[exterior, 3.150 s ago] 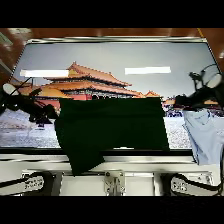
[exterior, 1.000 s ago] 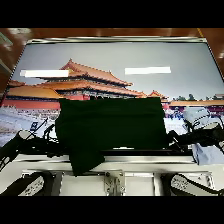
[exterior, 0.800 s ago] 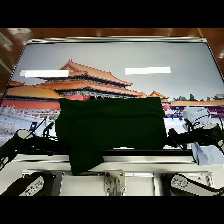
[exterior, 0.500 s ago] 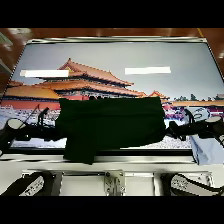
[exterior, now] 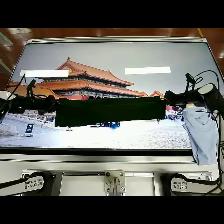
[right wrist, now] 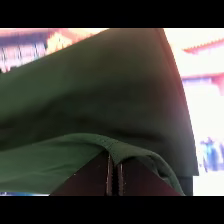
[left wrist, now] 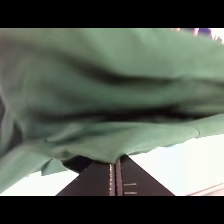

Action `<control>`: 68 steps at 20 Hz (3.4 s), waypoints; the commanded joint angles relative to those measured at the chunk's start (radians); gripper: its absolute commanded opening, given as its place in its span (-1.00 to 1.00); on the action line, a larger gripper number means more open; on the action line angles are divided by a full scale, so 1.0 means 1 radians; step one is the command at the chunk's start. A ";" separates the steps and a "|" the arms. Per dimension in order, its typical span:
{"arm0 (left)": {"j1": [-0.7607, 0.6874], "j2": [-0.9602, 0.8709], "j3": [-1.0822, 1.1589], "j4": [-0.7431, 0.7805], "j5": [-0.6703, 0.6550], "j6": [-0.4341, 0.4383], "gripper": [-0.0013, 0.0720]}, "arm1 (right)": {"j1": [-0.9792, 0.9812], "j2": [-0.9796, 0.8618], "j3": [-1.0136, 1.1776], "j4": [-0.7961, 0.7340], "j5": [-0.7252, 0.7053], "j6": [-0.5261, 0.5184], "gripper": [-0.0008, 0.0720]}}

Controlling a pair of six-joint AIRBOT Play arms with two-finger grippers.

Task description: Fold the shirts.

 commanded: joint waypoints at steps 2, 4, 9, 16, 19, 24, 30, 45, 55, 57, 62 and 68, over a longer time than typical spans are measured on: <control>-0.008 -0.229 0.146 -0.109 0.005 -0.005 -0.85 | 0.022 -0.119 0.088 -0.039 -0.011 0.051 -0.79; -0.014 -0.292 0.168 -0.123 0.005 -0.006 -0.85 | 0.026 -0.157 0.088 -0.038 -0.009 0.051 -0.79; 0.022 -0.315 0.183 -0.120 -0.043 -0.007 0.49 | 0.012 -0.161 0.109 -0.012 -0.034 -0.010 0.79; 0.116 -0.218 0.221 -0.119 -0.236 -0.007 0.48 | -0.124 -0.200 0.130 -0.027 0.204 0.029 0.79; 0.082 -0.157 0.221 -0.120 -0.246 -0.007 0.48 | -0.101 -0.284 0.130 0.146 0.188 -0.016 0.89; -0.010 -0.073 0.221 -0.124 -0.251 -0.007 0.48 | -0.028 -0.325 0.130 0.150 0.084 0.025 0.60; -0.182 -0.065 0.220 -0.124 -0.055 -0.008 -0.50 | -0.032 -0.222 0.134 0.143 0.127 -0.055 -0.79; -0.964 -0.508 0.294 -0.625 0.520 -0.010 -0.85 | -0.018 0.580 0.134 0.124 0.564 0.193 -0.79; -0.664 -0.323 0.357 -0.264 0.388 -0.007 -0.86 | 0.158 0.534 0.132 -0.010 0.426 0.205 -0.79; -0.506 -0.201 0.358 -0.150 0.335 -0.043 -0.86 | 0.320 0.445 0.133 -0.002 0.238 0.205 -0.79; -0.159 0.092 0.358 -0.126 0.224 -0.050 -0.86 | 0.706 0.119 0.133 0.057 -0.269 0.225 -0.79; 0.013 0.283 0.357 -0.125 0.079 -0.049 -0.86 | 0.858 -0.246 0.175 0.494 -0.508 0.169 -0.76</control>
